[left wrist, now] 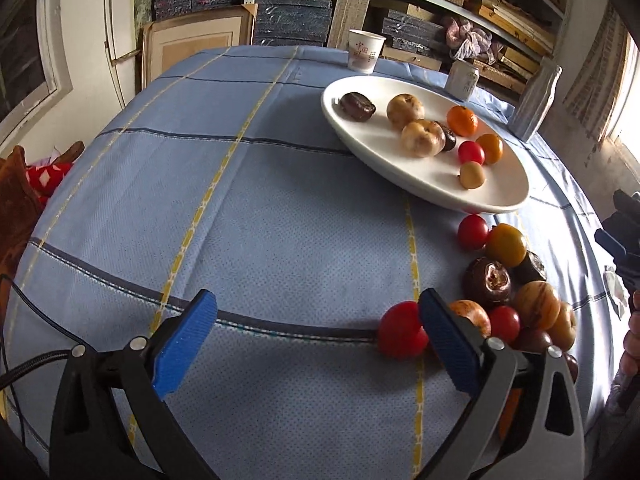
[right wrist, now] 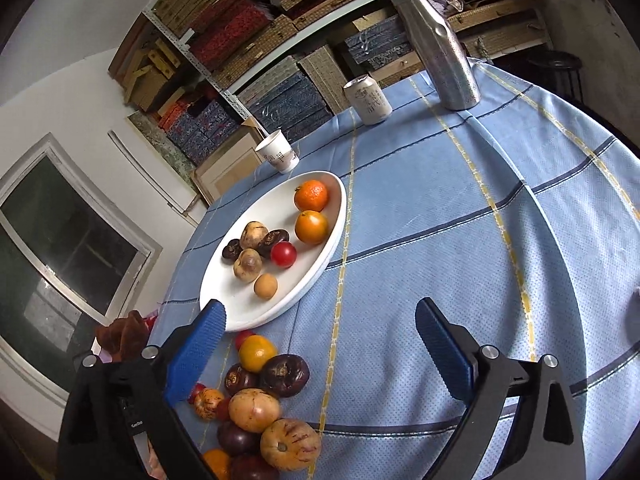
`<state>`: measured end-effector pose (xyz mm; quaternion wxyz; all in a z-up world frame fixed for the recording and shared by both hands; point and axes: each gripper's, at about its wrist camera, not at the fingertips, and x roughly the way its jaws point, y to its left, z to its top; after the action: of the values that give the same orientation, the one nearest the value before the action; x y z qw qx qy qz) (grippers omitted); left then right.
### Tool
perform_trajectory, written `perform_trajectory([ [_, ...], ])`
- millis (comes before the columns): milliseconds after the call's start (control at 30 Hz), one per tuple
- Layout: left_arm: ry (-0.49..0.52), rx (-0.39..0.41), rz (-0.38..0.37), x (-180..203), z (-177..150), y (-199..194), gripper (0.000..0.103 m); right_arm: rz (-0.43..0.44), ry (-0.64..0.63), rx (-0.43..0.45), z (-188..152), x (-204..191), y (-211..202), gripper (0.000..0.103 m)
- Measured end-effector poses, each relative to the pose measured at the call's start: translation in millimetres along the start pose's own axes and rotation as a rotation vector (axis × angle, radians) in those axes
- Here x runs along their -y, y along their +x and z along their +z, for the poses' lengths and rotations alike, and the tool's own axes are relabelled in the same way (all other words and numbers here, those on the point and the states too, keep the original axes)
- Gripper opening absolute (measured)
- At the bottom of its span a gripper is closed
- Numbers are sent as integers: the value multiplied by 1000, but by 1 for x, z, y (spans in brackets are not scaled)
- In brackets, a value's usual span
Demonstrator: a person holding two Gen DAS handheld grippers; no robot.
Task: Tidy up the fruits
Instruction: 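Move the left tool to a red tomato on the cloth and close on it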
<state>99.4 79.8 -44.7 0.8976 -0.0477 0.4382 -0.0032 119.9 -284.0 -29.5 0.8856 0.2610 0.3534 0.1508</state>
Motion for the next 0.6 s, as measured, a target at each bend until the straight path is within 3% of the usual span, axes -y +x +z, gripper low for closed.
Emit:
perform_trajectory([
  [133,-67,19,85,-21,6,-1,98,1,-1,-1,-1,-1,0,96],
  [233,-147,21,9,-38,5,-6,98,5,0,1,-1,0,0,96],
  [433,-66,0,-7,-22,-7,-6,98,2,4,-2,-1,0,0,96],
  [600,22,4,93,-4,-9,0,98,-6,3,-11,-2,-1,2,96],
])
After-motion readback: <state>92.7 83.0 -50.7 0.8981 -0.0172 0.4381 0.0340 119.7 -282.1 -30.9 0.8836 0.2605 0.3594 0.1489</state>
